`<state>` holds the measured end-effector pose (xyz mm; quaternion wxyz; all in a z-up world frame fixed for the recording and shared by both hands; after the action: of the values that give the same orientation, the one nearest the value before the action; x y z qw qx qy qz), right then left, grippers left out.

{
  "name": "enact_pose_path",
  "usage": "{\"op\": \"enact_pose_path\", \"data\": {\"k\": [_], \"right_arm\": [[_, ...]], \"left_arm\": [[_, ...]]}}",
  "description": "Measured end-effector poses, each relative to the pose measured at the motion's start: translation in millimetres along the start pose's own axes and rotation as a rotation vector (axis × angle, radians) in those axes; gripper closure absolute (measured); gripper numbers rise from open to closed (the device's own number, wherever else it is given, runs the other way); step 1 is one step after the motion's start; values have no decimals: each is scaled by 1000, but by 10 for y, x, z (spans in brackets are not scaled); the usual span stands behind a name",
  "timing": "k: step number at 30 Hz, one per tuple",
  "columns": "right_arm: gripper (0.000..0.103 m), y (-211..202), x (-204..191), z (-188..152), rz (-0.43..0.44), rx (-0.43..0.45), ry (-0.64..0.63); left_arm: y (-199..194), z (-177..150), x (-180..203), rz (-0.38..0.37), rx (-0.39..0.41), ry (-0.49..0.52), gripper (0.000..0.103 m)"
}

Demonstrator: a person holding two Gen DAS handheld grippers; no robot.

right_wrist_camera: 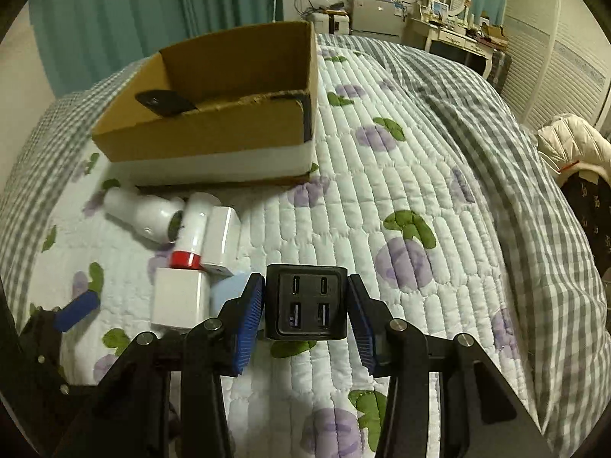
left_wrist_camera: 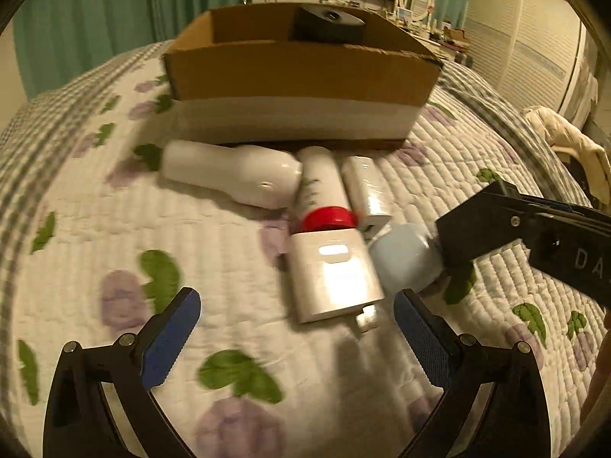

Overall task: Organize rigid objects
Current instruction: 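Grasp the white charger plug with the left tool while the right tool holds the USB charger, then release the white plug into the box while the right tool drops the USB charger in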

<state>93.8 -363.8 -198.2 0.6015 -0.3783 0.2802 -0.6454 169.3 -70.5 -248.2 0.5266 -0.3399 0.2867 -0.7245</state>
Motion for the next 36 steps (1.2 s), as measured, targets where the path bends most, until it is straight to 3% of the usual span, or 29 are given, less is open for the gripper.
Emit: {"op": "enact_pose_path", "data": {"k": [3,5,9,11,18,25,32,36], "right_arm": [[60,54,-39,13,-12,2,-13],[60,77,-54,21,-16,5,-20],[60,99,-55,17,-15,6,-19],[60,102,-52,15,-12,4,-16],[60,50,-34,-11,-3,11,-15],[60,-275,-33,68,7,73,-28],[60,-693,-35,253,5,150,-40],[60,-956,-87,530,24,214,-48]], "left_arm": [[124,9,74,-5,-20,13,9],[210,12,95,3,-38,20,21],[288,22,73,-17,-42,-3,30],[298,9,105,-39,-48,2,47],[128,-22,88,-37,-55,1,50],[-310,107,33,-33,17,-28,51],[-810,463,58,-37,119,-37,51],[-1084,790,57,-36,178,-34,51]]}}
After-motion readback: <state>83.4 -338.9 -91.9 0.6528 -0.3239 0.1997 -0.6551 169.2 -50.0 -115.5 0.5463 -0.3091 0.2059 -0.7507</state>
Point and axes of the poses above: each gripper's, at about its wrist camera, not at the fingertips, and y roughly the way its jaws point, x to its right, z to its top, the point moved 10 cm from there along y, roughly the way its jaws point, and after that the axes turned 10 degrees about -z, right-handed, at the moved point
